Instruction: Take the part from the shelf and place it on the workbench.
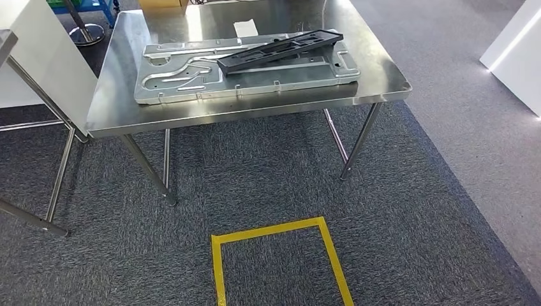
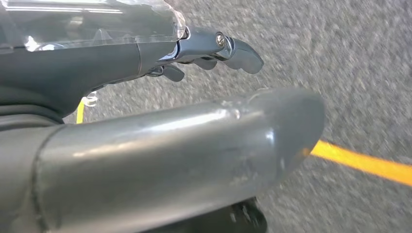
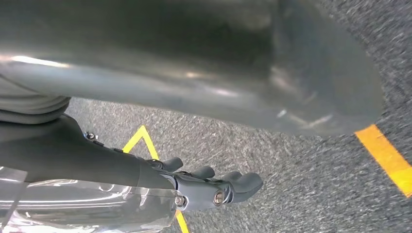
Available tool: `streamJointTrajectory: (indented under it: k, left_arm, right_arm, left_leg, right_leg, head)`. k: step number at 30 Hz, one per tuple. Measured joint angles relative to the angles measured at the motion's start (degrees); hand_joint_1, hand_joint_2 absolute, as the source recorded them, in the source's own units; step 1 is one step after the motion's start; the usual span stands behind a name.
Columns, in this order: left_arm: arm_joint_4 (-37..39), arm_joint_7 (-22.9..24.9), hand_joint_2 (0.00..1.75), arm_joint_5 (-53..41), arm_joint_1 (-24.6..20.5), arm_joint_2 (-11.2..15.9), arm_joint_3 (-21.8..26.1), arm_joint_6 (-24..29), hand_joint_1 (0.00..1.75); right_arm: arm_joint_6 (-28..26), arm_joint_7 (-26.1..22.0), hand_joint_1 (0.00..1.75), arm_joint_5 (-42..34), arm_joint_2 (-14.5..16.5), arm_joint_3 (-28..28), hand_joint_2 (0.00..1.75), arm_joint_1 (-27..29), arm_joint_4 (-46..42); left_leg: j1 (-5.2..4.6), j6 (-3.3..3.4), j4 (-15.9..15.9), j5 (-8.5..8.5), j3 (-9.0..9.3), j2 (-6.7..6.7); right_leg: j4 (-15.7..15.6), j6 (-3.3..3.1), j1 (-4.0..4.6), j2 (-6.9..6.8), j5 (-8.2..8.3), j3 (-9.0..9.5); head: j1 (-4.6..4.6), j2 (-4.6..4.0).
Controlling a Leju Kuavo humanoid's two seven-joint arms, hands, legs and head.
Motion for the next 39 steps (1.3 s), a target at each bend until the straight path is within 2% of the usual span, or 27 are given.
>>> streamJointTrajectory:
  k: [1, 2, 4, 5, 6, 8, 9, 10, 11, 13, 15, 16, 18, 19, 20, 23, 24, 25, 26, 27, 28, 29, 31, 32, 34, 36, 39]
  left_arm:
    - [0.0, 0.3, 0.00, -0.3, 0.1, 0.1, -0.2, 0.1, 0.00]
    - [0.0, 0.5, 0.00, -0.5, 0.2, 0.2, -0.3, 0.2, 0.00]
    - [0.0, 0.9, 0.00, -0.9, 0.4, 0.3, -0.5, 0.5, 0.00]
    - [0.0, 1.0, 0.00, -1.1, 0.5, 0.3, -0.5, 0.5, 0.00]
    - [0.0, 1.1, 0.00, -1.2, 0.5, 0.3, -0.6, 0.6, 0.00]
    - [0.0, 1.1, 0.00, -1.3, 0.6, 0.4, -0.8, 0.7, 0.00]
    - [0.0, 1.1, 0.00, -1.3, 0.6, 0.4, -0.9, 0.7, 0.00]
    - [0.0, 1.1, 0.00, -1.3, 0.6, 0.4, -1.0, 0.7, 0.00]
    - [0.0, 1.1, 0.00, -1.3, 0.6, 0.5, -1.1, 0.7, 0.00]
    - [0.0, 1.0, 0.00, -1.3, 0.5, 0.5, -1.4, 0.7, 0.00]
    - [0.0, 0.7, 0.00, -1.3, 0.3, 0.7, -1.6, 0.5, 0.00]
    - [0.0, 0.5, 0.00, -1.4, 0.2, 0.7, -1.7, 0.3, 0.00]
    - [0.0, 0.3, 0.00, -1.3, 0.2, 0.7, -1.7, 0.1, 0.00]
    - [0.0, 0.2, 0.00, -1.3, 0.3, 0.7, -1.7, 0.0, 0.00]
    - [0.0, 0.1, 0.00, -1.3, 0.4, 0.7, -1.7, 0.0, 0.00]
    - [0.0, 0.0, 0.00, -1.4, 0.5, 0.6, -1.8, 0.0, 0.00]
    - [0.0, 0.0, 0.00, -1.5, 0.5, 0.6, -1.8, 0.0, 0.00]
    - [0.0, 0.0, 0.00, -1.7, 0.5, 0.5, -1.8, 0.0, 0.00]
    - [0.0, -0.1, 0.00, -1.9, 0.5, 0.4, -1.8, 0.1, 0.00]
    - [0.0, -0.1, 0.00, -2.1, 0.5, 0.3, -1.9, 0.1, 0.00]
    - [0.0, -0.1, 0.00, -2.3, 0.5, 0.1, -1.9, 0.1, 0.00]
    - [0.0, -0.1, 0.00, -2.4, 0.5, -0.1, -2.0, 0.0, 0.00]
    - [-0.1, -0.1, 0.00, -2.5, 0.5, -0.3, -2.2, 0.0, 0.00]
    - [-0.1, -0.2, 0.00, -2.5, 0.5, -0.4, -2.3, 0.0, 0.00]
    - [-0.1, -0.2, 0.00, -2.6, 0.5, -0.5, -2.4, 0.0, 0.00]
    - [-0.1, -0.3, 0.00, -2.7, 0.5, -0.5, -2.6, 0.0, 0.00]
    - [-0.2, -0.5, 0.00, -3.2, 0.7, -0.6, -2.9, -0.3, 0.00]
  right_arm:
    - [0.2, 0.0, 0.00, 0.0, 0.0, 0.0, 0.00, -0.1, 0.0]
    - [0.3, 0.0, 0.00, 0.1, 0.0, 0.0, 0.00, 0.0, 0.0]
    - [0.6, 0.0, 0.00, 0.3, 0.0, 0.1, 0.00, -0.1, 0.2]
    - [0.8, 0.0, 0.00, 0.4, -0.1, 0.1, 0.00, -0.1, 0.3]
    - [0.9, 0.0, 0.00, 0.5, -0.1, 0.1, 0.00, -0.2, 0.3]
    - [1.0, -0.1, 0.00, 0.6, -0.2, 0.2, 0.00, -0.2, 0.3]
    - [1.0, -0.1, 0.00, 0.6, -0.2, 0.2, 0.00, -0.2, 0.3]
    - [1.1, -0.1, 0.00, 0.7, -0.2, 0.3, 0.00, -0.1, 0.4]
    - [1.1, -0.1, 0.00, 0.7, -0.2, 0.3, 0.00, -0.1, 0.4]
    - [1.2, -0.2, 0.00, 1.0, -0.2, 0.4, 0.00, -0.1, 0.5]
    - [1.3, -0.2, 0.00, 1.2, -0.1, 0.5, 0.00, -0.2, 0.5]
    - [1.3, -0.2, 0.00, 1.3, -0.1, 0.5, 0.00, -0.2, 0.5]
    - [1.3, -0.2, 0.00, 1.3, -0.1, 0.6, 0.00, -0.2, 0.5]
    - [1.3, -0.1, 0.00, 1.3, -0.2, 0.6, 0.00, -0.2, 0.6]
    - [1.3, -0.1, 0.00, 1.3, -0.2, 0.6, 0.00, -0.1, 0.6]
    - [1.3, -0.1, 0.00, 1.3, -0.3, 0.6, 0.00, -0.1, 0.6]
    - [1.3, -0.1, 0.00, 1.3, -0.2, 0.6, 0.00, 0.0, 0.6]
    - [1.3, -0.1, 0.00, 1.3, -0.2, 0.6, 0.00, 0.0, 0.6]
    - [1.3, -0.1, 0.00, 1.3, -0.2, 0.6, 0.00, 0.0, 0.6]
    - [1.3, -0.1, 0.00, 1.3, -0.2, 0.6, 0.00, 0.0, 0.6]
    - [1.4, -0.1, 0.00, 1.3, -0.2, 0.6, 0.00, -0.1, 0.6]
    - [1.5, -0.1, 0.00, 1.3, -0.2, 0.6, 0.00, -0.1, 0.6]
    - [1.9, -0.1, 0.00, 1.3, -0.2, 0.6, 0.00, -0.2, 0.6]
    - [2.1, -0.1, 0.00, 1.3, -0.2, 0.6, 0.00, -0.2, 0.6]
    - [2.1, -0.1, 0.00, 1.3, -0.2, 0.6, 0.00, -0.1, 0.6]
    - [2.4, -0.1, 0.00, 1.3, -0.2, 0.5, 0.00, 0.0, 0.6]
    - [4.1, -0.1, 0.00, 1.8, -0.1, 0.6, 0.00, 0.1, 0.6]
  left_leg:
    - [0.00, -0.35, 0.2, 0.44, -0.30, 0.03]
    - [0.01, -0.72, 0.2, 0.96, -0.52, 0.05]
    - [0.20, -1.38, 0.8, 0.52, -1.24, -0.06]
    - [0.29, -1.69, 2.1, -1.28, -1.89, -0.15]
    - [0.44, -1.95, 4.5, -4.14, -2.68, -0.23]
    - [0.62, -2.35, 11.4, -9.90, -4.01, -0.26]
    - [0.66, -2.46, 14.3, -11.06, -4.06, -0.26]
    - [0.67, -2.50, 15.9, -10.74, -3.41, -0.26]
    - [0.67, -2.47, 15.6, -9.28, -1.95, -0.26]
    - [0.62, -2.10, 9.8, -6.80, 3.55, -0.26]
    - [0.34, -1.49, 1.5, -7.79, 9.31, -0.23]
    - [0.16, -1.14, -1.1, -8.71, 10.77, -0.21]
    - [0.06, -0.39, -2.5, -8.46, 10.85, -0.11]
    - [0.13, 0.00, -2.7, -7.73, 10.45, -0.02]
    - [0.23, 0.46, -2.9, -6.93, 9.90, 0.08]
    - [0.27, 1.16, -2.9, -4.75, 7.48, 0.25]
    - [0.25, 1.10, -2.7, -4.10, 6.55, 0.27]
    - [0.25, 0.99, -2.5, -3.49, 5.54, 0.31]
    - [0.28, 0.83, -2.1, -2.99, 4.52, 0.34]
    - [0.33, 0.62, -1.6, -2.57, 3.48, 0.36]
    - [0.39, 0.38, -1.1, -2.26, 2.55, 0.35]
    - [0.38, 0.11, -0.5, -2.06, 1.70, 0.29]
    - [0.27, -0.56, 0.4, -1.70, 0.74, 0.25]
    - [0.19, -0.85, 0.7, -1.65, 0.46, 0.25]
    - [0.19, -0.64, 0.7, -2.35, 0.24, 0.28]
    - [0.23, 0.15, 0.6, -3.00, 0.11, 0.23]
    - [0.27, 1.42, 0.0, -0.54, -0.10, 0.09]
  right_leg:
    - [-2.1, -0.41, 0.22, 0.06, -0.86, 1.16]
    - [-2.9, -0.89, 0.33, 0.09, -0.91, 1.19]
    - [-2.9, -1.88, 0.23, -0.16, 0.28, 0.03]
    - [-3.0, -2.36, 0.13, -0.34, 1.02, -0.72]
    - [-3.0, -2.72, 0.14, -0.51, 1.76, -1.58]
    - [-2.9, -3.02, 0.34, -0.68, 3.18, -3.45]
    - [-2.8, -3.01, 0.41, -0.72, 3.90, -4.51]
    - [-2.5, -2.96, 0.45, -0.76, 4.59, -5.62]
    - [-2.1, -2.87, 0.44, -0.77, 5.20, -6.76]
    - [-1.3, -2.60, 0.41, -0.73, 6.29, -8.75]
    - [-0.7, -2.03, 0.44, -0.73, 7.28, -9.88]
    - [-0.6, -1.68, 0.40, -0.79, 7.80, -10.09]
    - [-0.9, -0.88, 0.27, -0.91, 8.81, -10.23]
    - [-0.7, -0.53, 0.16, -0.78, 8.42, -10.44]
    - [0.2, -0.23, 0.08, -0.60, 6.91, -10.80]
    - [8.7, 0.48, -0.19, -0.18, -1.80, -12.72]
    - [12.0, 0.70, -0.28, -0.15, -3.36, -13.12]
    - [14.1, 0.90, -0.39, -0.15, -3.46, -12.94]
    - [14.3, 1.05, -0.53, -0.15, -2.30, -11.88]
    - [12.7, 1.16, -0.71, -0.15, -0.66, -9.84]
    - [9.3, 1.23, -0.88, -0.16, 0.51, -6.90]
    - [4.9, 1.22, -0.90, -0.14, 0.58, -3.67]
    - [-1.2, 0.70, -0.70, -0.02, -0.81, 0.31]
    - [-2.5, 0.36, -0.57, 0.03, -1.38, 0.84]
    - [-2.8, -0.23, -0.50, -0.03, -1.18, 0.56]
    - [-2.8, -0.68, -0.35, -0.20, -0.76, 0.40]
    - [-2.7, -1.21, -0.10, -0.31, -0.23, 0.07]
  head:
    - [0.02, 0.01]
    - [0.02, 0.01]
    - [0.07, 0.00]
    - [-0.05, -0.01]
    - [-0.17, -0.01]
    - [-0.40, 0.00]
    - [-0.40, 0.01]
    - [-0.39, 0.01]
    - [-0.40, 0.01]
    - [-0.41, 0.01]
    - [-0.38, 0.01]
    - [-0.41, 0.01]
    - [-0.51, 0.01]
    - [-0.61, 0.00]
    - [-0.57, 0.00]
    - [-0.33, 0.00]
    - [-0.30, 0.00]
    - [-0.29, 0.00]
    - [-0.27, 0.00]
    - [-0.26, 0.01]
    - [-0.25, 0.01]
    - [-0.21, 0.01]
    - [-0.17, 0.01]
    - [-0.17, 0.00]
    - [-0.18, 0.00]
    - [-0.27, 0.01]
    - [-0.37, 0.00]
